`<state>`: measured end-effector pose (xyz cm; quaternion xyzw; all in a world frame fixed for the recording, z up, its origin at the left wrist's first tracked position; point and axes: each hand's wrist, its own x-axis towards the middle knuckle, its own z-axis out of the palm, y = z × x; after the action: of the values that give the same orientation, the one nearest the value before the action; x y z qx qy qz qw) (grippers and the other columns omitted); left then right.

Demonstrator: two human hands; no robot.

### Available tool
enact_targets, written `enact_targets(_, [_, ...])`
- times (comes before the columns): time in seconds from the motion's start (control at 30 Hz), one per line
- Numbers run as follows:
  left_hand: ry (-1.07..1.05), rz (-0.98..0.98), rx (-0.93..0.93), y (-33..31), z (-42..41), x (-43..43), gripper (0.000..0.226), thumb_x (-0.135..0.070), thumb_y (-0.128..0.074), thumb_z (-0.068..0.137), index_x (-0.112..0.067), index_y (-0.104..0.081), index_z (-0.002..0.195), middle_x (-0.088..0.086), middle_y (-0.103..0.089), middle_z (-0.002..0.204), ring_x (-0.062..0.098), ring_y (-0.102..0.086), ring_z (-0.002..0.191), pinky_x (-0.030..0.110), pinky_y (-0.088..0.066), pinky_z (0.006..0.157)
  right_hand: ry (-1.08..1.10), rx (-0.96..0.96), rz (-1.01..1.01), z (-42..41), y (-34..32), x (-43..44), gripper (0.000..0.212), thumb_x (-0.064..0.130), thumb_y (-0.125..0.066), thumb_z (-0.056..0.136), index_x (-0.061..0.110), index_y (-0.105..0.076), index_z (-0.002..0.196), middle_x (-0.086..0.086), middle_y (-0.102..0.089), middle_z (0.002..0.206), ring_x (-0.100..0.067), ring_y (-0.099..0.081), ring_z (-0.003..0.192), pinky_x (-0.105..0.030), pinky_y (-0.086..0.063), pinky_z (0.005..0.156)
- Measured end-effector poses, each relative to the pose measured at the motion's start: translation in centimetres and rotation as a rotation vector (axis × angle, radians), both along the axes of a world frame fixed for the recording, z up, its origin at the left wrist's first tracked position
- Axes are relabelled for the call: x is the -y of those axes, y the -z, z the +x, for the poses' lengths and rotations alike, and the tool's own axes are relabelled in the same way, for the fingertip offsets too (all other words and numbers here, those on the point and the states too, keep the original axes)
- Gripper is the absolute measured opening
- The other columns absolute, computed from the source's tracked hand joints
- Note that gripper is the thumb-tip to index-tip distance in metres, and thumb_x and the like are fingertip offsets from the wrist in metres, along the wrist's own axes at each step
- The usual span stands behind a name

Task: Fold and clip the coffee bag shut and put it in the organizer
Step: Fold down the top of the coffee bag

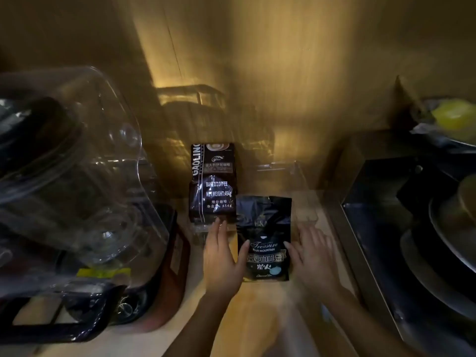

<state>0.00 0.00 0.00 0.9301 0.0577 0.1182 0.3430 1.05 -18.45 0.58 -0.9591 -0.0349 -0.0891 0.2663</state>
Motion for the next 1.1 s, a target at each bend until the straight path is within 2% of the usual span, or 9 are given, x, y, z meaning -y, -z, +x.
enact_targets(0.13, [-0.052,-0.017,0.053,1.3,-0.6,0.7,0.047,-0.045,-0.054,0.085,-0.013,-0.044,0.118,0.010,-0.056,0.113,0.024,-0.051,0.106,0.041,-0.045,0.089,0.024,-0.153,0.092,-0.6,1.3,-0.3,0.038,0.032,-0.053,0.087,0.010,-0.048,0.118,-0.009,-0.060,0.114,-0.024,-0.051,0.106,-0.034,-0.034,0.089])
enact_targets(0.33, [-0.038,-0.495,-0.177,3.1,-1.0,1.2,0.029,-0.034,-0.071,0.075,-0.030,-0.048,0.093,-0.007,-0.061,0.091,0.006,-0.058,0.083,0.007,-0.044,0.059,0.041,-0.298,0.327,-0.3,1.8,-1.1,0.031,0.034,-0.061,0.082,0.013,-0.052,0.102,-0.009,-0.062,0.105,-0.025,-0.059,0.097,-0.046,-0.049,0.083])
enact_targets(0.43, [-0.075,-0.560,-0.209,3.4,-0.9,1.1,0.035,-0.026,-0.078,0.068,-0.029,-0.045,0.080,-0.004,-0.057,0.078,-0.003,-0.055,0.065,0.006,-0.042,0.049,0.083,-0.331,0.370,-0.2,1.8,-1.7,0.046,0.044,-0.069,0.071,0.015,-0.048,0.100,-0.007,-0.063,0.104,-0.025,-0.059,0.097,-0.047,-0.051,0.082])
enact_targets(0.5, [-0.077,-0.572,-0.212,3.5,-0.9,1.4,0.039,-0.027,-0.080,0.064,-0.027,-0.044,0.078,-0.001,-0.058,0.075,-0.003,-0.057,0.063,0.012,-0.047,0.051,0.101,-0.340,0.362,-0.2,1.8,-2.2,0.063,0.054,-0.071,0.061,0.016,-0.044,0.104,-0.005,-0.062,0.107,-0.024,-0.057,0.100,-0.047,-0.047,0.088])
enact_targets(0.63, [-0.158,-0.560,-0.219,3.3,-1.1,2.5,0.039,-0.033,-0.079,0.062,-0.025,-0.044,0.078,0.012,-0.062,0.082,0.030,-0.063,0.071,0.054,-0.054,0.061,0.169,-0.291,0.253,-0.3,2.3,-3.2,0.067,0.057,-0.072,0.059,0.018,-0.040,0.102,-0.003,-0.060,0.103,-0.022,-0.056,0.098,-0.041,-0.040,0.092])
enact_targets(0.77, [-0.162,-0.525,-0.182,3.4,-1.3,2.9,0.033,-0.033,-0.078,0.066,-0.020,-0.051,0.081,0.008,-0.065,0.081,0.026,-0.063,0.073,0.051,-0.054,0.062,0.181,-0.228,0.194,-0.4,2.9,-3.2,0.060,0.057,-0.065,0.069,0.014,-0.041,0.104,-0.004,-0.063,0.099,-0.022,-0.058,0.096,-0.040,-0.034,0.094])
enact_targets(0.9, [-0.153,-0.648,-0.147,2.6,-0.9,2.7,0.015,-0.020,-0.068,0.079,-0.024,-0.054,0.075,0.000,-0.066,0.075,0.013,-0.064,0.070,0.029,-0.052,0.057,0.186,-0.186,0.248,-0.1,2.8,-2.9,0.037,0.045,-0.058,0.081,0.011,-0.050,0.097,-0.007,-0.066,0.094,-0.026,-0.059,0.090,-0.040,-0.038,0.090])
enact_targets(1.0, [-0.153,-0.807,-0.188,2.2,-0.4,1.8,0.026,-0.012,-0.062,0.083,-0.016,-0.045,0.063,0.002,-0.056,0.064,0.015,-0.054,0.061,0.028,-0.044,0.054,0.170,-0.258,0.488,0.2,2.5,-2.3,0.018,0.030,-0.055,0.087,0.013,-0.053,0.087,-0.012,-0.065,0.092,-0.030,-0.060,0.087,-0.043,-0.052,0.077])
enact_targets(1.1, [-0.142,-0.941,-0.244,2.0,0.1,0.5,0.027,-0.005,-0.058,0.084,-0.014,-0.048,0.060,0.005,-0.054,0.065,0.015,-0.052,0.064,0.027,-0.043,0.061,0.167,-0.351,0.844,0.7,2.1,-1.6,0.016,0.013,-0.056,0.086,0.018,-0.054,0.071,-0.006,-0.064,0.079,-0.020,-0.062,0.074,-0.020,-0.051,0.053])
